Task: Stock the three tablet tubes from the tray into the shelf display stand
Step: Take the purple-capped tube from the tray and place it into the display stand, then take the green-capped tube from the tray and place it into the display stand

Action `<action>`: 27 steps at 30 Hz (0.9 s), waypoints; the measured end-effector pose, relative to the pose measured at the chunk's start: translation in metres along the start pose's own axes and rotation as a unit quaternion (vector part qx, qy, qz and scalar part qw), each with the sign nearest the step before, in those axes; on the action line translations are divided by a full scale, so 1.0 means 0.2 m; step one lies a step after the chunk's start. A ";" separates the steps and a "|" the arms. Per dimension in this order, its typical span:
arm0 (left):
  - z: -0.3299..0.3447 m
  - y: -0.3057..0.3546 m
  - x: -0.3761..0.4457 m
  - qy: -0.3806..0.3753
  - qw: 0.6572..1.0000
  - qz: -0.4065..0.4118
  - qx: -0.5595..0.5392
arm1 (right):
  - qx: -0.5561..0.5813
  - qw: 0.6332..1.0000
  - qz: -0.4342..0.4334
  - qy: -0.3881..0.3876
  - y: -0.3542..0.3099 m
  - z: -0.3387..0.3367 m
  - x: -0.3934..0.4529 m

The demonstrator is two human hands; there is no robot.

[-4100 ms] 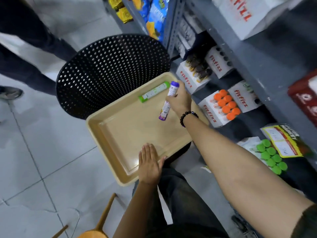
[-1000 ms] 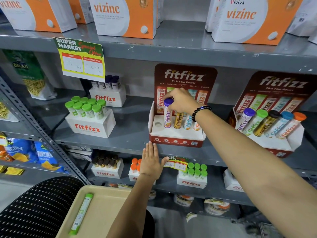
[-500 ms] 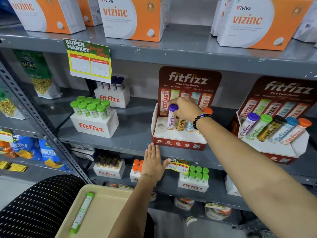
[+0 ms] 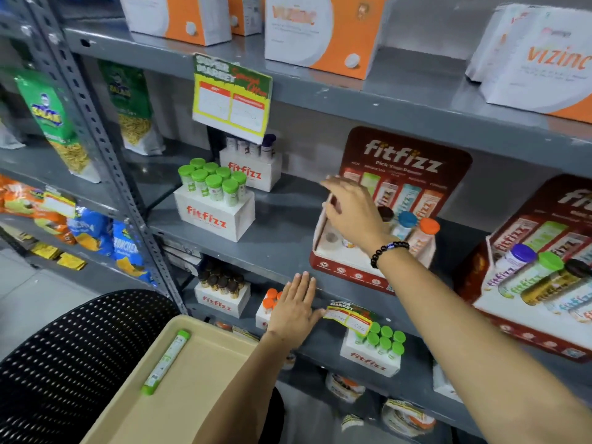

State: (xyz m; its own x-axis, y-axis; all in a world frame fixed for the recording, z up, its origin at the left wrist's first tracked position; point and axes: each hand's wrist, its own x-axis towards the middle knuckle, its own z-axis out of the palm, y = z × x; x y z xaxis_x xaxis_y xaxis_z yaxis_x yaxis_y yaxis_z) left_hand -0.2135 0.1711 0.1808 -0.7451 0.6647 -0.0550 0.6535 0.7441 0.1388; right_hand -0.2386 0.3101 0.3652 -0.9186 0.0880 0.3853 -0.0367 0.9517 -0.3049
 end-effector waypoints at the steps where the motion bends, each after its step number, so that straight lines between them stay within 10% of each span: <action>1: 0.01 -0.01 -0.04 0.010 1.000 -0.005 -0.007 | 0.009 1.000 -0.018 -0.003 -0.05 0.05 -0.01; 11: 0.53 -0.20 -0.80 -0.008 0.972 -0.197 -0.129 | 0.087 0.975 -0.133 -0.154 -0.58 0.74 -0.21; 19: 0.87 -0.08 -1.08 -0.064 0.882 -0.407 -0.229 | 0.016 0.902 -0.227 -0.366 -0.72 1.27 -0.49; 27: 1.00 -0.01 -1.08 0.010 0.872 -0.448 -0.198 | -0.043 0.833 -0.301 -0.462 -0.68 1.77 -0.69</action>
State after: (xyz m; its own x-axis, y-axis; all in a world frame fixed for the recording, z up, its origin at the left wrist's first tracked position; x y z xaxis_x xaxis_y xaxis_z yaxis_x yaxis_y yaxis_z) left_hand -0.0264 0.0393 -0.0059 -0.9378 -0.1754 -0.2996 -0.2861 0.8793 0.3807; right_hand -0.2467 0.0638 0.0454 -0.6566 -0.6384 -0.4015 -0.6077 0.7632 -0.2197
